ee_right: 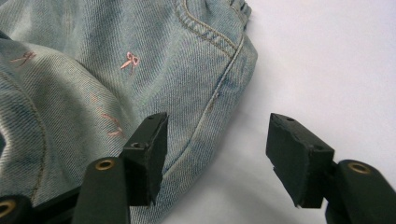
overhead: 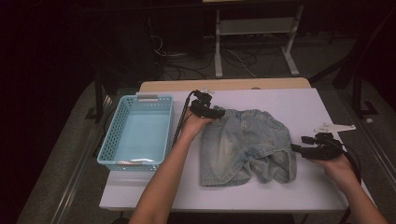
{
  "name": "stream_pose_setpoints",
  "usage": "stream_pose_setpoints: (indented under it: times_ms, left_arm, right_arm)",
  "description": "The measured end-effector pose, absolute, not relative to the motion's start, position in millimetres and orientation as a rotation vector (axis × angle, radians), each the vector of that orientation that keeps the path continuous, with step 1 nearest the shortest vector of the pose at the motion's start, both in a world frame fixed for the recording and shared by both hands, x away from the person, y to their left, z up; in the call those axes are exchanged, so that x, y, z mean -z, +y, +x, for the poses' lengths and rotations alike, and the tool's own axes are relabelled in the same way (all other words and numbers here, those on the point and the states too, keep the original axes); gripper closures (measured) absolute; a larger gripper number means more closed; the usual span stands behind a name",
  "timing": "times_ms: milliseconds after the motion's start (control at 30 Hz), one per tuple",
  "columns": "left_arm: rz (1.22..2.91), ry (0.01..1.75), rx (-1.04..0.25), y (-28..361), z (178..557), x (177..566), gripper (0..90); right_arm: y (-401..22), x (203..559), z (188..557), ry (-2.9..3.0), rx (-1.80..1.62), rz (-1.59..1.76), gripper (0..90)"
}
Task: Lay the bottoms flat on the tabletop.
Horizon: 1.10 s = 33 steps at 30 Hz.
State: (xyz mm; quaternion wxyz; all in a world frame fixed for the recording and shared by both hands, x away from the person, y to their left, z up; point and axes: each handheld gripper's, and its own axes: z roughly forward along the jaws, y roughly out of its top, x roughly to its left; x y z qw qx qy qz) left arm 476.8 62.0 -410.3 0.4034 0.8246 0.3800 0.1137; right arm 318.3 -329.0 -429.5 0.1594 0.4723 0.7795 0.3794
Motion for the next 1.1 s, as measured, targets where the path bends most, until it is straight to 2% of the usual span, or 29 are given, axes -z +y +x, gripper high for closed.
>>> stream_pose_setpoints:
  times_ms: [333, 433, 1100]
  left_arm:
    - [2.090, 0.903, -0.245, 62, 444, 405, 1.9]
    - [2.100, 0.883, -0.224, 64, 433, 407, 0.0]
    - [2.070, 0.771, -0.185, 86, 341, 413, 0.0]
  right_arm:
    - [-329, 429, 318, 2.226, -1.090, 1.353, 38.2]
    - [-329, 429, 318, 2.228, -1.091, 1.349, 38.2]
    - [-328, 428, 317, 2.231, -1.100, 1.345, 40.5]
